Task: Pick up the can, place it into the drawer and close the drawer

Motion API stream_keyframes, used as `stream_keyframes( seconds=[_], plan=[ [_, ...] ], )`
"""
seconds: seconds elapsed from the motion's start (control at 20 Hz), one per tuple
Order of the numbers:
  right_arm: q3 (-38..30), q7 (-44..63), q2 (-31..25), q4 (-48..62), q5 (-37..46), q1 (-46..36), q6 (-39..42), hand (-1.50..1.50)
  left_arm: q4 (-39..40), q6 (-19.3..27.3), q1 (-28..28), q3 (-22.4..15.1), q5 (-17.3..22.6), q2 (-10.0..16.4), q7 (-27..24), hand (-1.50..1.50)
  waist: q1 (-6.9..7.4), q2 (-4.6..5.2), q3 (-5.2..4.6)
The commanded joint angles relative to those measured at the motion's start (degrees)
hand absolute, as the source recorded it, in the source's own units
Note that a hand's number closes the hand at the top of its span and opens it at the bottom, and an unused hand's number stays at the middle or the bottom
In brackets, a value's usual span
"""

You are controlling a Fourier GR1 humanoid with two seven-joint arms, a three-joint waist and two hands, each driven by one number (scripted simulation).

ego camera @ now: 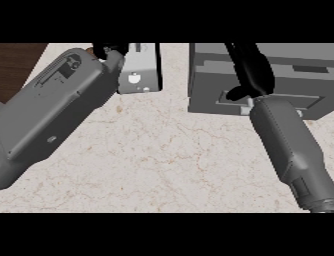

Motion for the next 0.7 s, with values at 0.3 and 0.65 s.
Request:
stream_keyframes(
  seconds=[0.3, 0.65],
  plan=[
    [-4.3, 0.8, -0.9, 15.5, 0.8, -9.1, -9.3, -1.5, -7.3, 0.8, 1.7, 0.1, -1.7, 4.4, 6.1, -1.5, 0.72, 1.23, 0.95],
    [-6.3, 2.2, -3.1, 21.1, 1.2, -14.2, -13.4, -1.5, -10.7, 1.4, 3.9, -0.1, -3.0, 4.1, 5.5, -1.5, 2.34, 1.99, 0.98]
  ],
)
